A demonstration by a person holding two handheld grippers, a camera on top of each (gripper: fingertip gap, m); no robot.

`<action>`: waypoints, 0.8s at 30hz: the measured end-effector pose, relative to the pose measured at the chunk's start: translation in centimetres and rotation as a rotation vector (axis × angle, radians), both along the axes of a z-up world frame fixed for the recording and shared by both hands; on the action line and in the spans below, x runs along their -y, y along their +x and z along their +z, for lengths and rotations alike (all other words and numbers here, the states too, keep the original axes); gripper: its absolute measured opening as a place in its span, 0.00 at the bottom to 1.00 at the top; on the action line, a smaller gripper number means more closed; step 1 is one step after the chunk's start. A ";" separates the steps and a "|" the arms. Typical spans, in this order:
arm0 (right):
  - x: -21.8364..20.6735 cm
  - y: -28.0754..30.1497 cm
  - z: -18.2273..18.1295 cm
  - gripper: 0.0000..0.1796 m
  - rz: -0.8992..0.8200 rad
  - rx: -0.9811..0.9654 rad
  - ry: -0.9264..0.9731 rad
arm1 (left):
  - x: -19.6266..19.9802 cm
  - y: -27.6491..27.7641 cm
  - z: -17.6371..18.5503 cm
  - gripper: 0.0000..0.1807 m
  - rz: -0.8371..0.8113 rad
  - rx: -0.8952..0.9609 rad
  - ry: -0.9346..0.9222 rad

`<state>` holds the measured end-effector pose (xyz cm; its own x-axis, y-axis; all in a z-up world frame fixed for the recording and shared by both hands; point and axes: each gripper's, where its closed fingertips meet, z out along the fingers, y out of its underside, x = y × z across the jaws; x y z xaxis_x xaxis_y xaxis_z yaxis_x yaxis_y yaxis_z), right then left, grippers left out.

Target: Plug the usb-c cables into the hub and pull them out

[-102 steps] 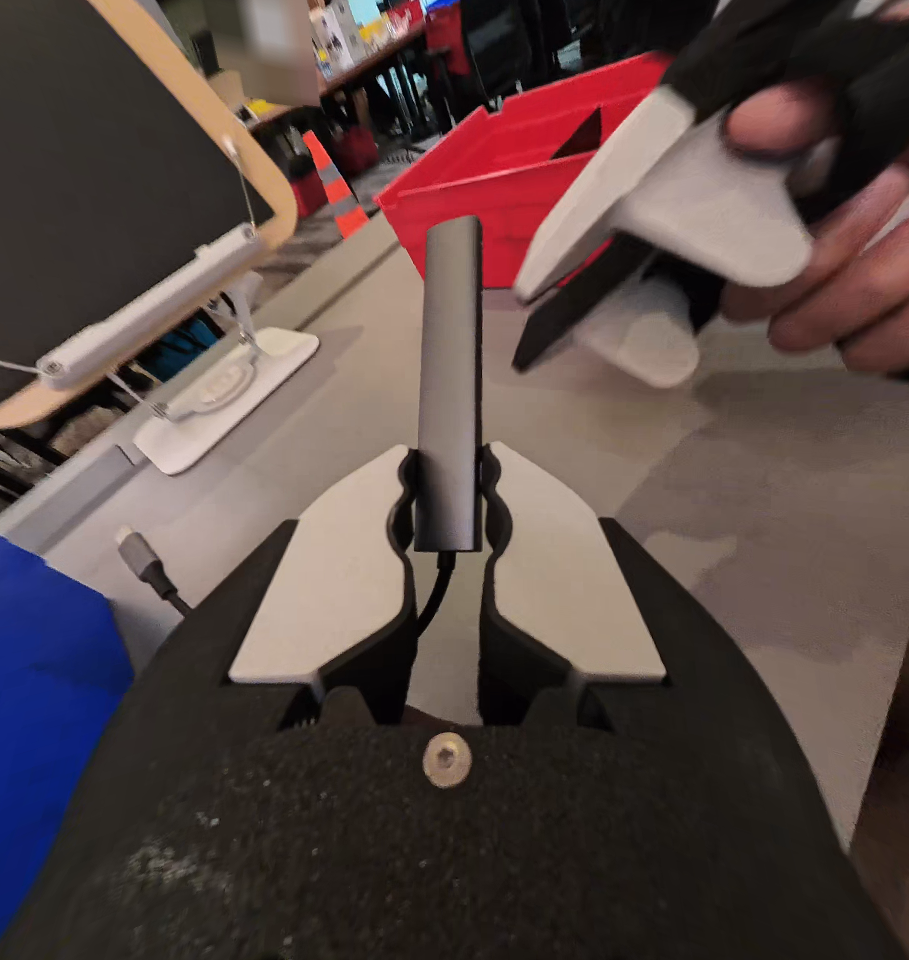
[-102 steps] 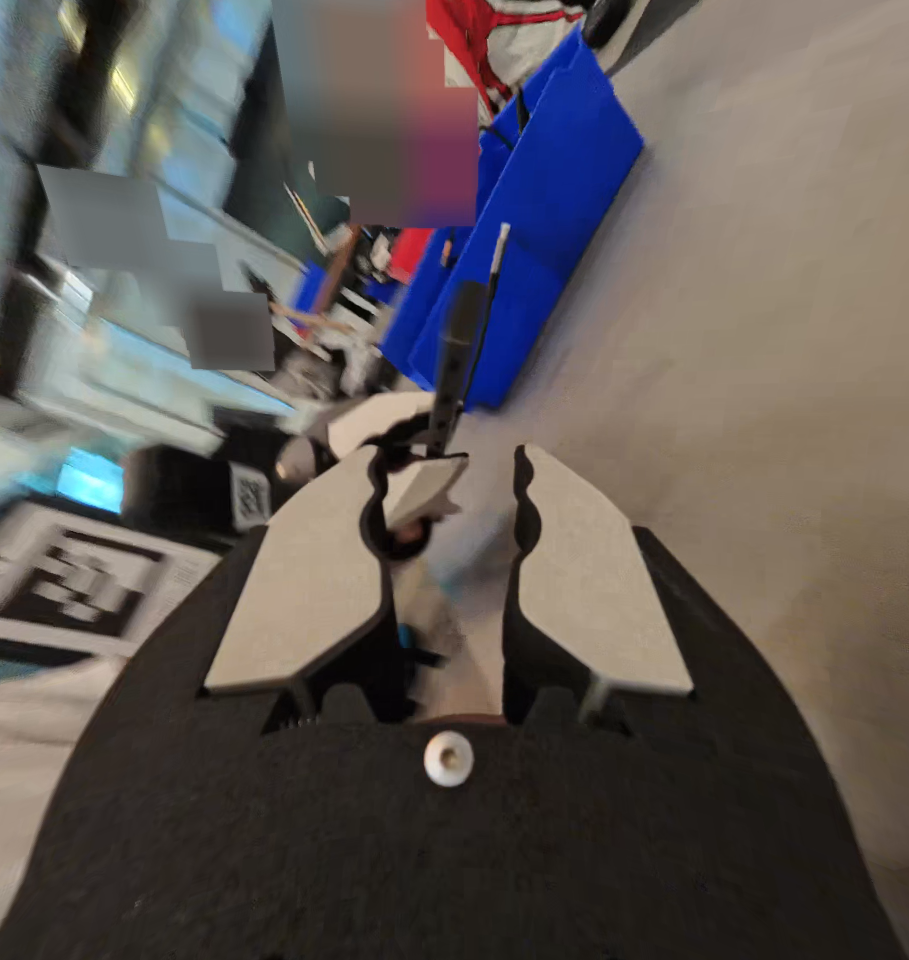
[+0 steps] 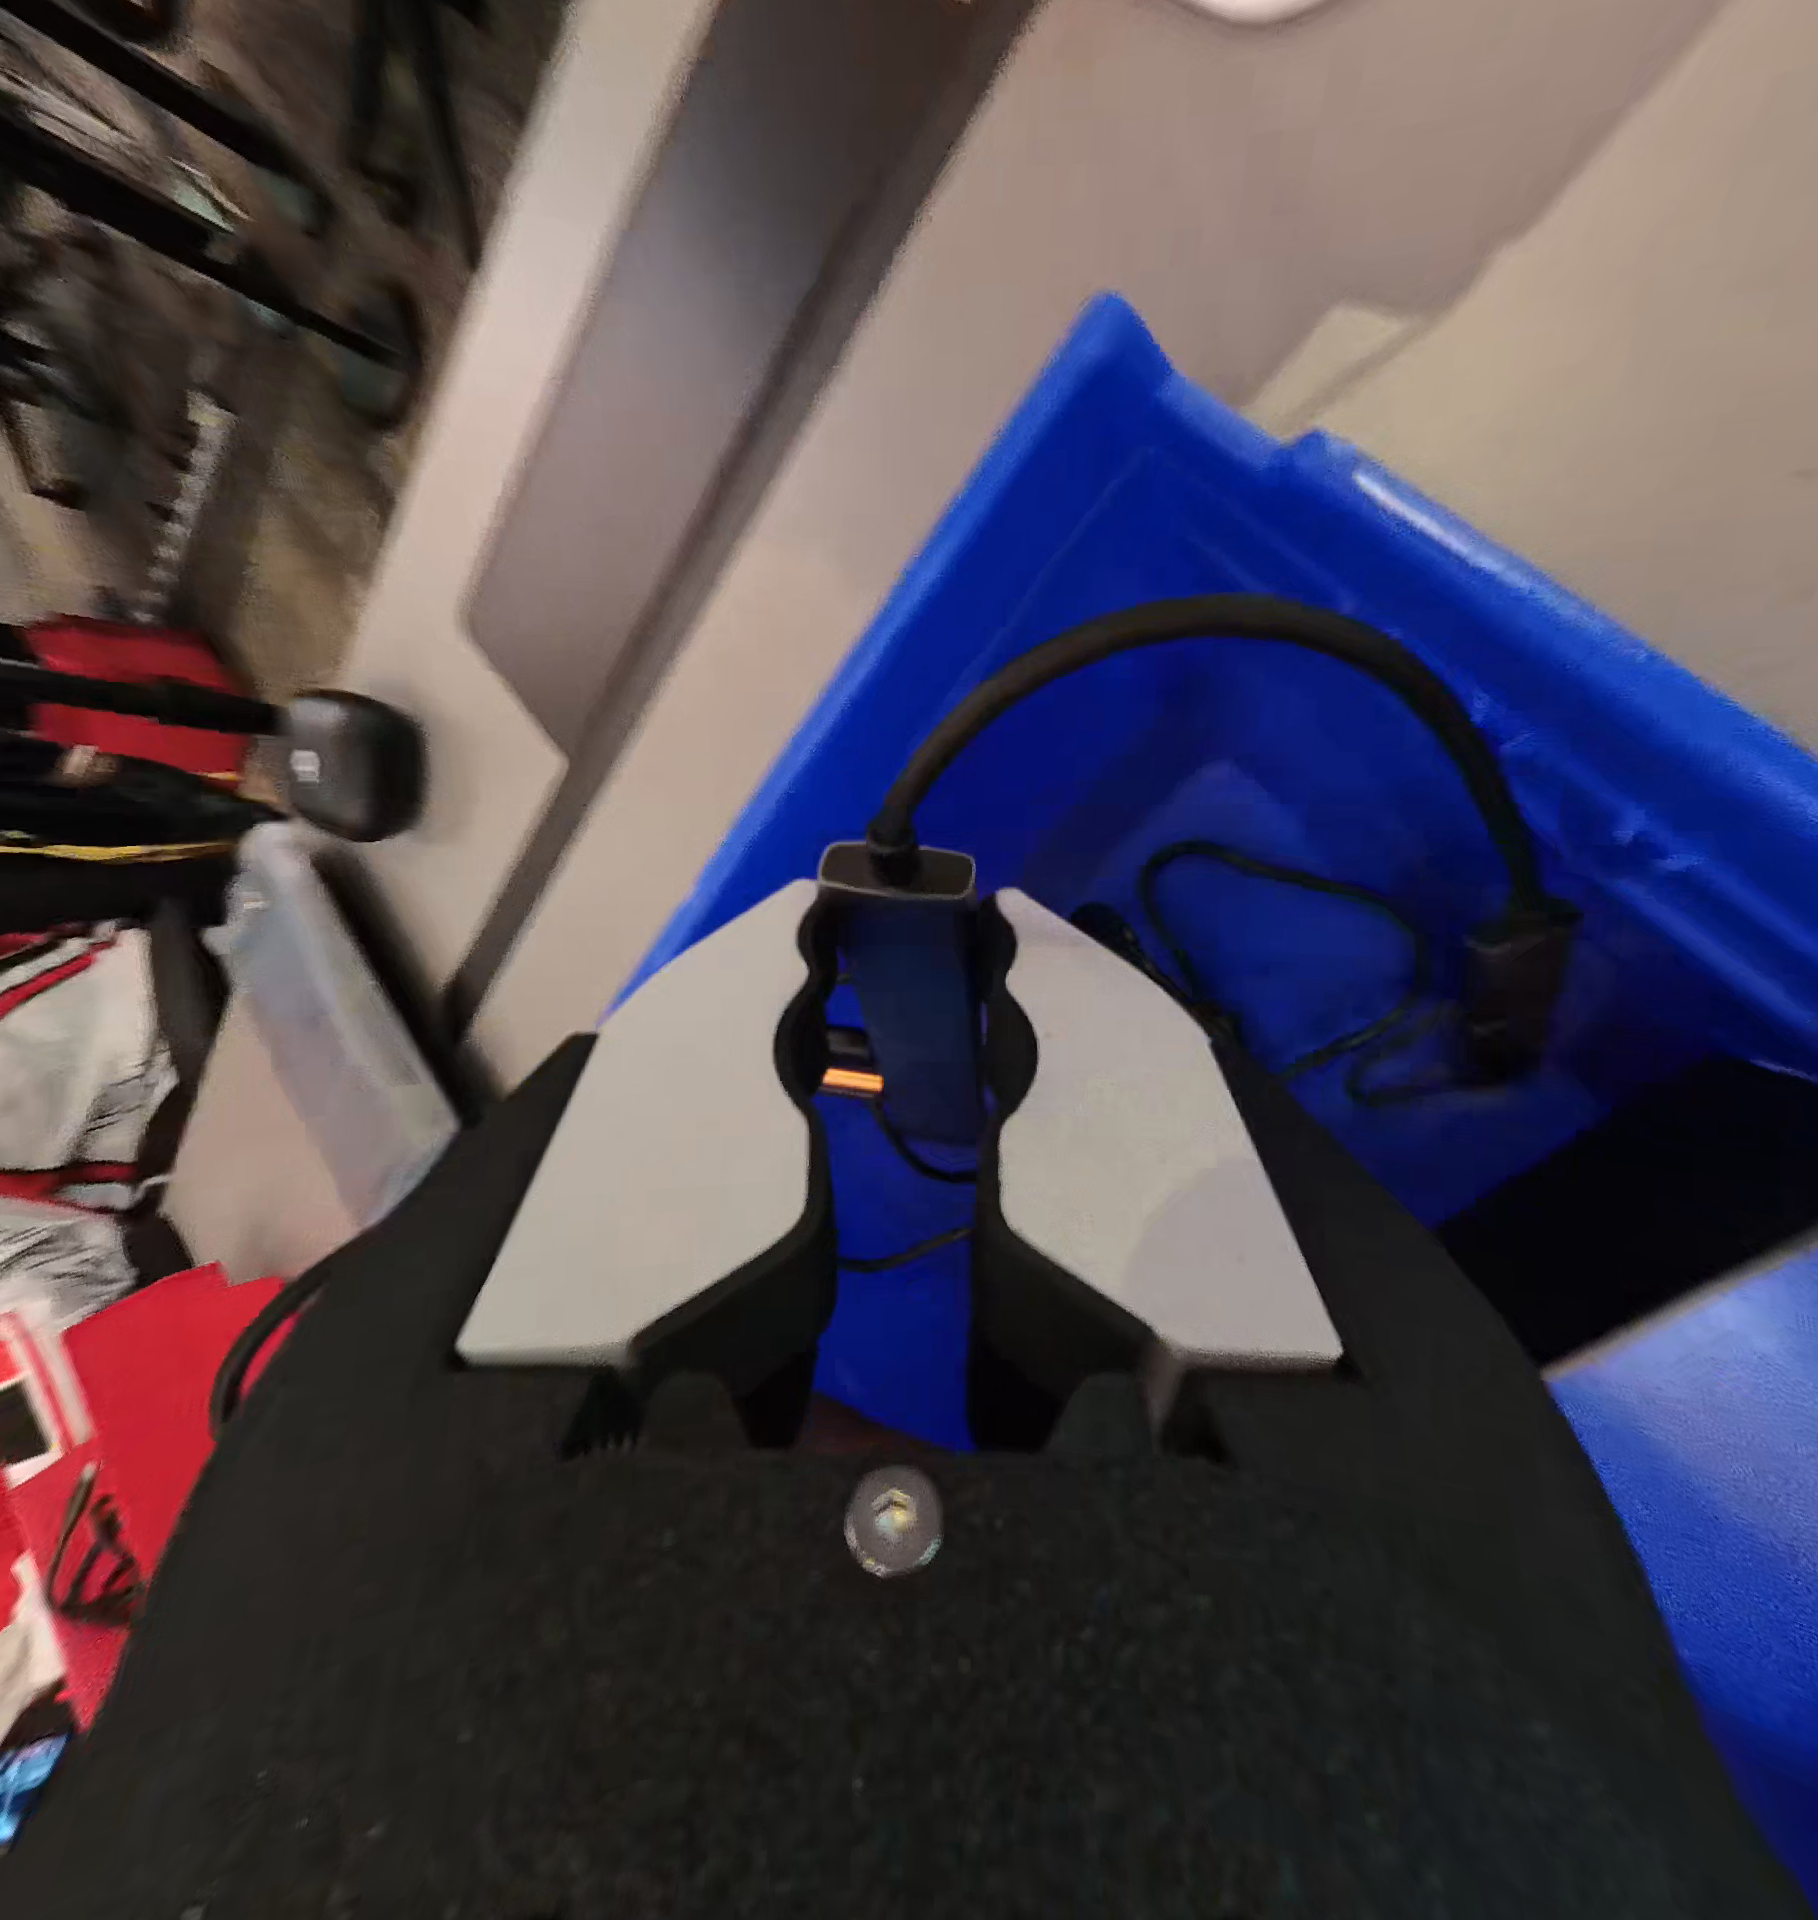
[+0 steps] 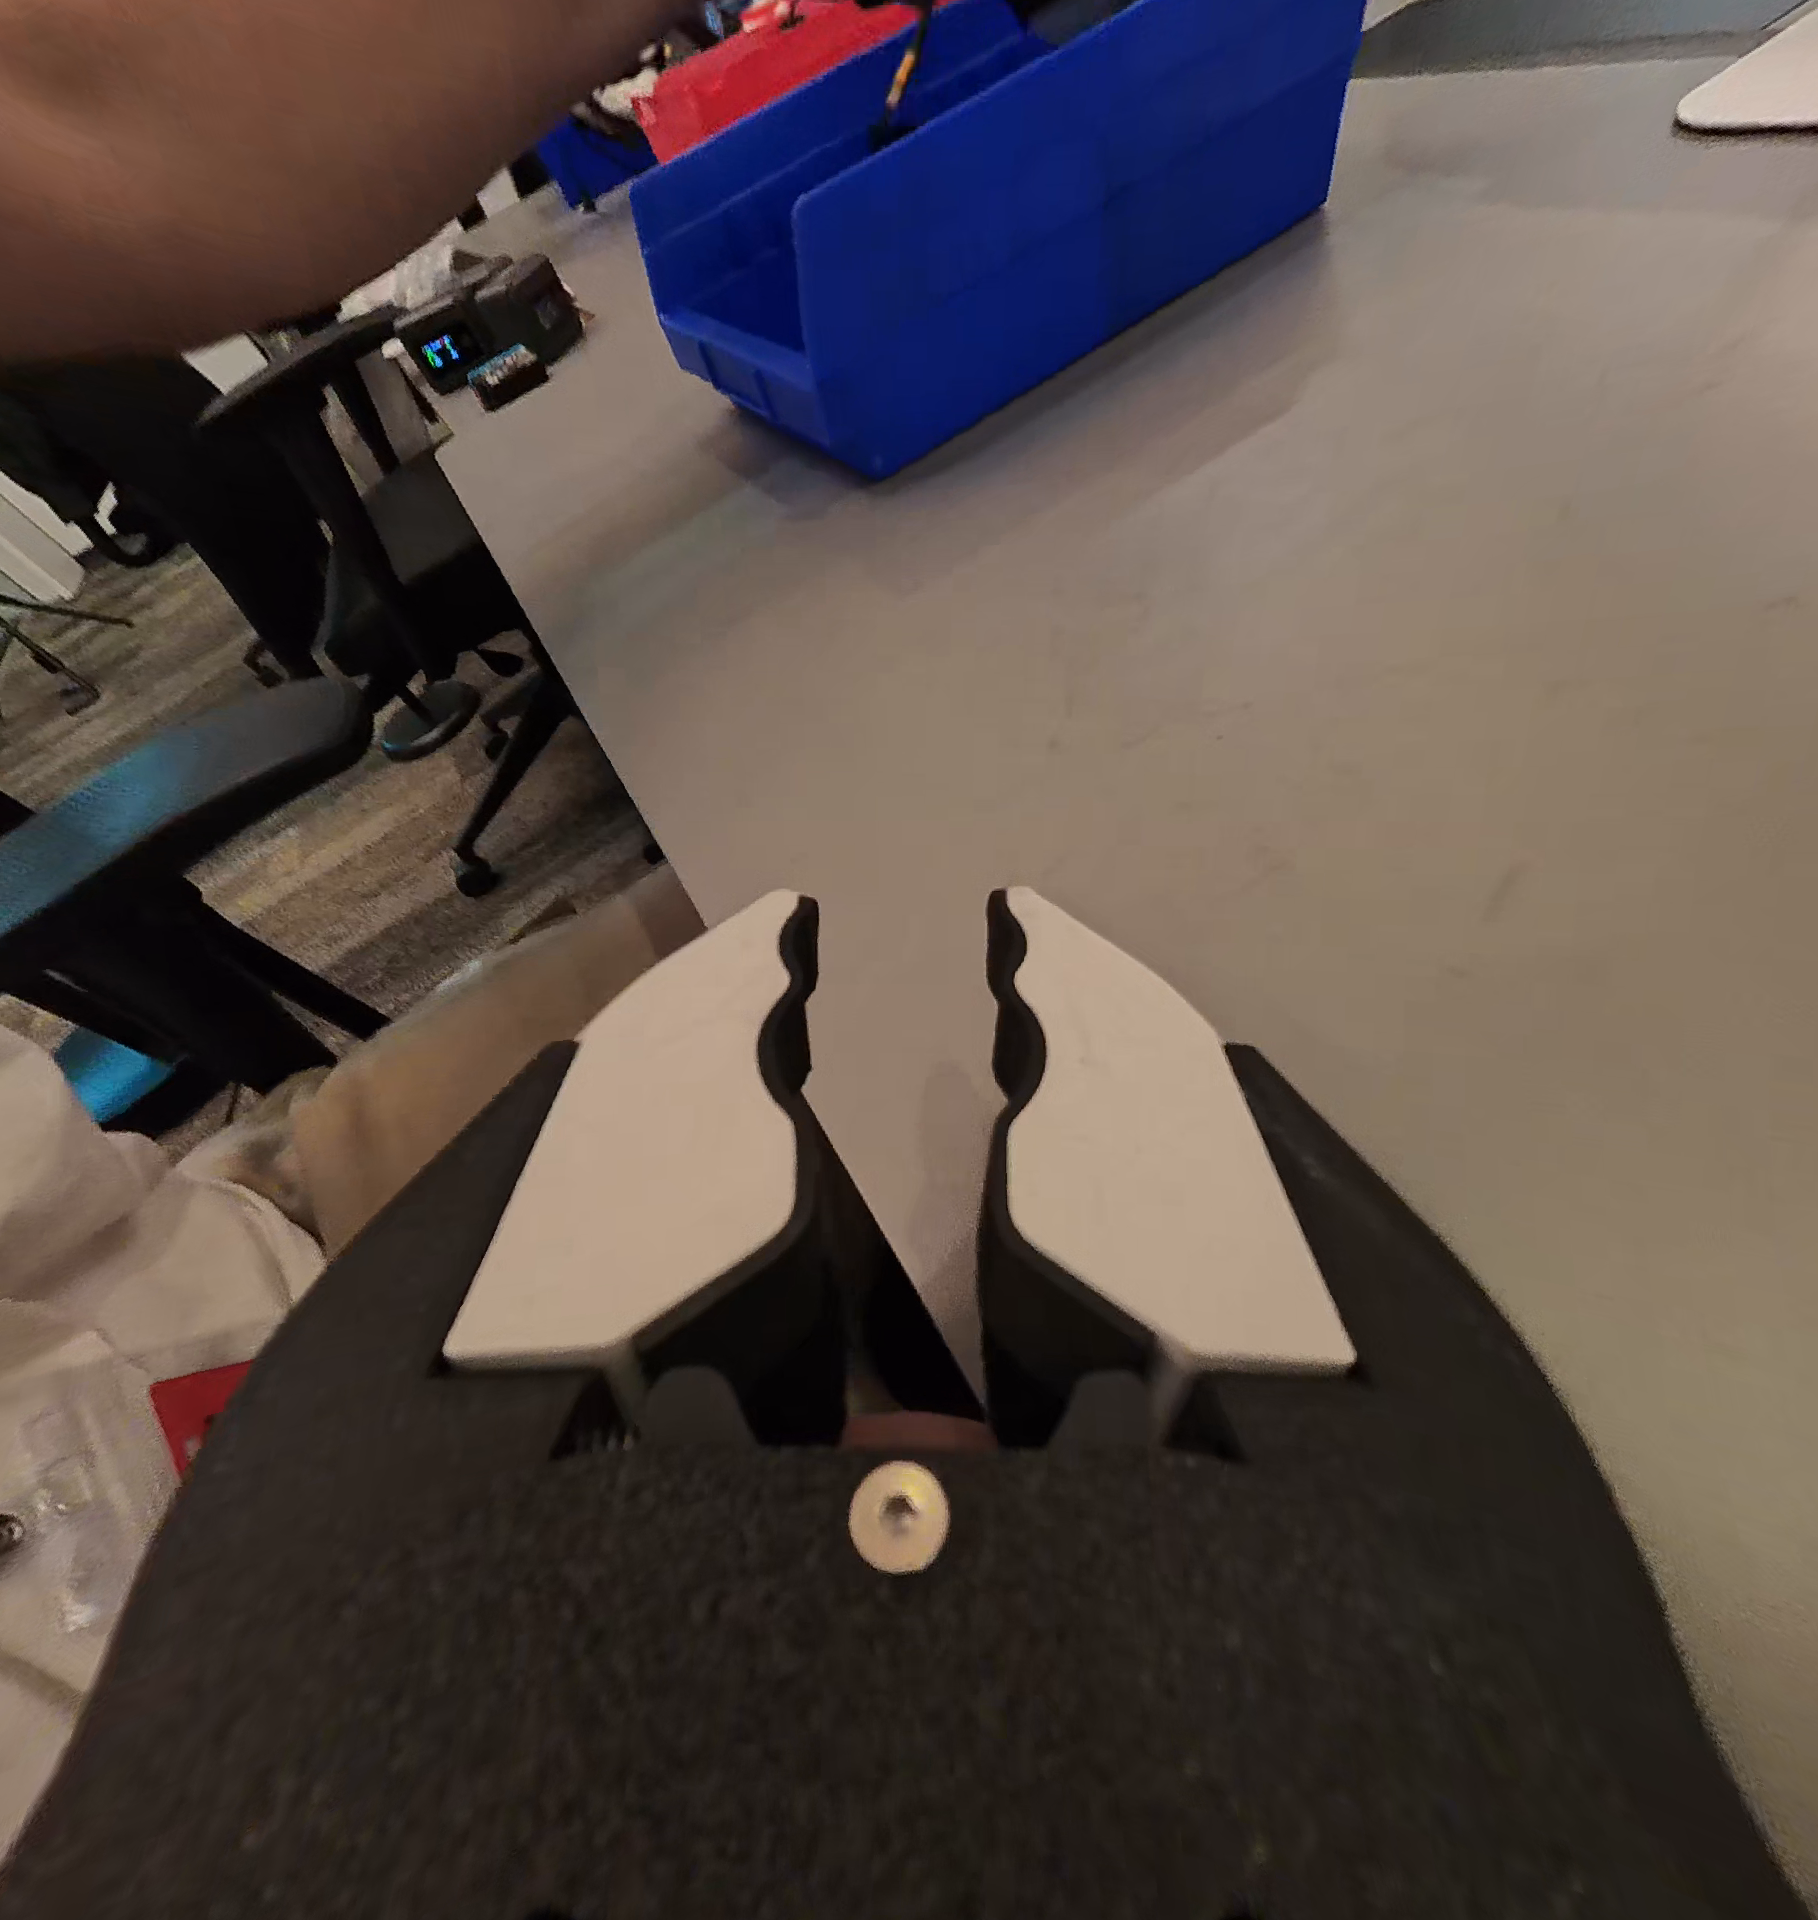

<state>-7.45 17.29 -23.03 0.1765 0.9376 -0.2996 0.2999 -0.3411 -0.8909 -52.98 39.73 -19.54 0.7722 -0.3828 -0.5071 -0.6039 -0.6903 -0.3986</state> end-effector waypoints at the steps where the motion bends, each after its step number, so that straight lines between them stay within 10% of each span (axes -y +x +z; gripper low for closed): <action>1: -0.1 0.1 0.2 0.17 -0.005 -0.012 -0.013 | 0.2 0.1 1.8 0.14 0.004 0.007 0.055; 13: -1.0 0.6 1.4 0.16 -0.061 -0.044 0.016 | 5.8 9.2 33.3 0.13 -0.135 -0.321 0.837; 24: -1.4 0.7 0.7 0.15 -0.087 -0.006 0.036 | 7.4 20.0 52.9 0.13 -0.273 -0.455 1.038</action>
